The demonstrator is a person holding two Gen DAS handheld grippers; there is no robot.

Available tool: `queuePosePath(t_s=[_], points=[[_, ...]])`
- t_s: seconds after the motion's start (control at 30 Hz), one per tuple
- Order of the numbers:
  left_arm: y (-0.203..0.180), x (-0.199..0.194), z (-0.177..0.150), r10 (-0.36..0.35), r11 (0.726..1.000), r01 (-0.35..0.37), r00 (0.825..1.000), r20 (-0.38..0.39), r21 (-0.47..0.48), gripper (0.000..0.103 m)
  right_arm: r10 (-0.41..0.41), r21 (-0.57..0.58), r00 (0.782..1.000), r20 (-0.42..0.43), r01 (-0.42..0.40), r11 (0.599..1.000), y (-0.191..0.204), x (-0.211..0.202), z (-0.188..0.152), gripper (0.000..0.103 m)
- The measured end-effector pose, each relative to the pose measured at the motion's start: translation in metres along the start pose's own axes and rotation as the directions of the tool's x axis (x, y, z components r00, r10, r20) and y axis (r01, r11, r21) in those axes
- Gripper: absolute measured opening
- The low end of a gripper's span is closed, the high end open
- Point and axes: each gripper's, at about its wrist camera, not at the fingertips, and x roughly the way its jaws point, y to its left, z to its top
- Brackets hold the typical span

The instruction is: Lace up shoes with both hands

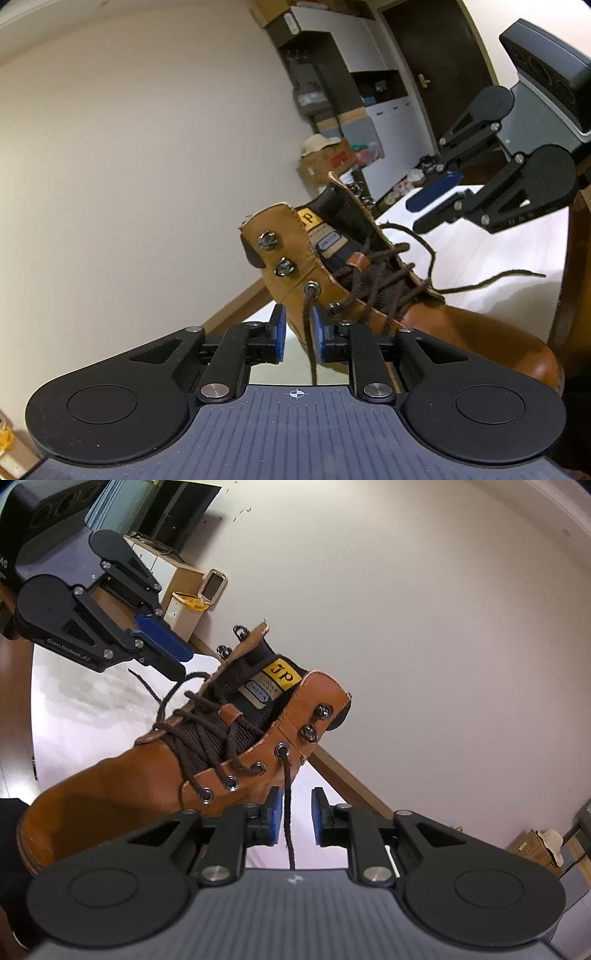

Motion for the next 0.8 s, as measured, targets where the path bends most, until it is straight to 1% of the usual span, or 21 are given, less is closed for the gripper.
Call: queuePosePath(t_s=[0.13,0.17,0.2,0.23,0.27,0.3,0.33,0.4,0.43,0.5,0.57,0.63,0.67,0.73,0.8], points=[[0.002,0.012,-0.002,-0.018,1.0,0.018,1.0,-0.024,0.001,0.017,0.024,0.005,1.0,-0.014,-0.024,1.0,-0.001,0.009,-0.001,0.019],[0.003,0.013,-0.002,-0.017,1.0,0.017,0.999,-0.029,-0.001,0.008,0.029,0.005,0.999,-0.016,-0.029,1.0,-0.001,0.014,-0.002,0.018],[0.005,0.015,-0.003,0.001,1.0,-0.001,0.999,-0.043,0.0,0.003,0.032,0.006,0.999,-0.021,-0.032,0.999,0.0,0.02,-0.002,0.017],[0.008,0.016,-0.005,0.033,0.999,-0.032,0.998,-0.054,0.003,0.003,0.034,0.018,0.999,-0.025,-0.033,0.999,-0.002,0.023,-0.003,0.007],[0.01,0.016,-0.008,0.023,1.0,-0.023,0.998,-0.065,-0.001,0.003,0.033,0.038,0.999,-0.03,-0.032,0.999,-0.004,0.025,-0.003,0.004],[0.01,0.017,-0.009,0.021,1.0,-0.021,0.997,-0.078,0.002,0.003,0.034,0.062,0.999,-0.032,-0.032,0.998,-0.008,0.025,-0.005,0.003],[0.008,0.019,-0.013,0.023,1.0,-0.021,0.993,-0.113,0.02,0.002,0.034,0.08,0.999,-0.04,-0.03,0.996,-0.011,0.025,-0.007,0.003],[0.002,0.02,-0.021,0.003,0.999,0.002,0.989,-0.148,0.033,0.002,0.033,0.089,0.995,-0.091,-0.025,0.996,-0.014,0.028,-0.018,0.002],[-0.002,0.021,-0.026,-0.011,0.999,0.017,0.987,-0.163,0.038,0.002,0.048,0.106,0.992,-0.12,-0.036,0.994,-0.014,0.03,-0.026,0.002],[-0.003,0.019,-0.027,-0.014,1.0,0.018,0.987,-0.159,0.023,0.002,0.065,0.11,0.986,-0.152,-0.049,0.993,-0.009,0.032,-0.036,0.002],[-0.001,0.015,-0.026,-0.006,1.0,0.008,0.988,-0.155,0.011,0.002,0.084,0.141,0.985,-0.15,-0.062,0.988,-0.01,0.026,-0.038,0.002],[-0.001,0.008,-0.026,0.006,1.0,-0.003,0.988,-0.153,0.022,0.003,0.1,0.182,0.985,-0.139,-0.074,0.98,-0.015,0.019,-0.036,0.002],[-0.002,0.005,-0.027,0.014,1.0,-0.011,0.988,-0.152,0.023,0.004,0.121,0.219,0.984,-0.127,-0.091,0.971,-0.02,0.013,-0.035,0.002],[-0.004,-0.007,-0.031,0.04,0.999,-0.039,0.988,-0.152,0.016,0.007,0.178,0.313,0.979,-0.097,-0.14,0.94,-0.031,0.005,-0.036,0.002],[-0.006,-0.016,-0.035,0.058,0.998,-0.059,0.987,-0.151,0.001,0.007,0.255,0.417,0.965,-0.053,-0.211,0.884,-0.04,0.001,-0.039,0.002]])
